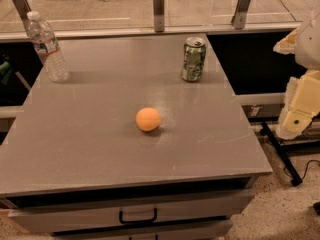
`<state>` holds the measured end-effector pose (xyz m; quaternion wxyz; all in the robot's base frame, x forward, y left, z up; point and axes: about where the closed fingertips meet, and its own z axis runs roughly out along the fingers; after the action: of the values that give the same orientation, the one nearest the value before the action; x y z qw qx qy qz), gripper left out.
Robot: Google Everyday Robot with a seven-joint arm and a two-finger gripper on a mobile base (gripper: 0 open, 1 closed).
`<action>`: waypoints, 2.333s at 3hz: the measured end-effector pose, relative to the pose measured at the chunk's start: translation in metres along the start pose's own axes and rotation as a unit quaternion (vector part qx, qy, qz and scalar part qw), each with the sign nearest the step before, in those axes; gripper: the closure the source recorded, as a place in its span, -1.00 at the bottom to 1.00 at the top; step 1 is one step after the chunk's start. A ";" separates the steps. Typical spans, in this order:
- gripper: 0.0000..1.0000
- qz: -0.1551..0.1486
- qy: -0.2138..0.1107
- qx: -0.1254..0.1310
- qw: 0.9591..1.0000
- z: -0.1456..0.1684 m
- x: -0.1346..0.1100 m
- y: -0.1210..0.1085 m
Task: Move orange near green can
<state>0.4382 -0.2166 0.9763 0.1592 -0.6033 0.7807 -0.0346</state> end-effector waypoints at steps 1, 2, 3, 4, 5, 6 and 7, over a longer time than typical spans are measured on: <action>-1.00 0.000 0.000 0.000 1.000 0.000 0.000 0.000; -1.00 0.000 -0.018 0.000 1.000 0.004 -0.005 0.001; -1.00 -0.005 -0.069 -0.012 0.998 0.035 -0.031 0.005; -1.00 -0.015 -0.132 -0.028 0.991 0.067 -0.072 0.007; -1.00 -0.026 -0.193 -0.051 0.979 0.096 -0.114 0.017; -1.00 -0.023 -0.232 -0.086 0.969 0.123 -0.145 0.031; -1.00 -0.025 -0.264 -0.115 0.957 0.148 -0.178 0.046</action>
Offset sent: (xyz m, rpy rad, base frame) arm 0.0037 0.0114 -0.0135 0.0841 -0.0030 0.0252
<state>0.4779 -0.0147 0.8619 0.2876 -0.6247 0.6943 0.2121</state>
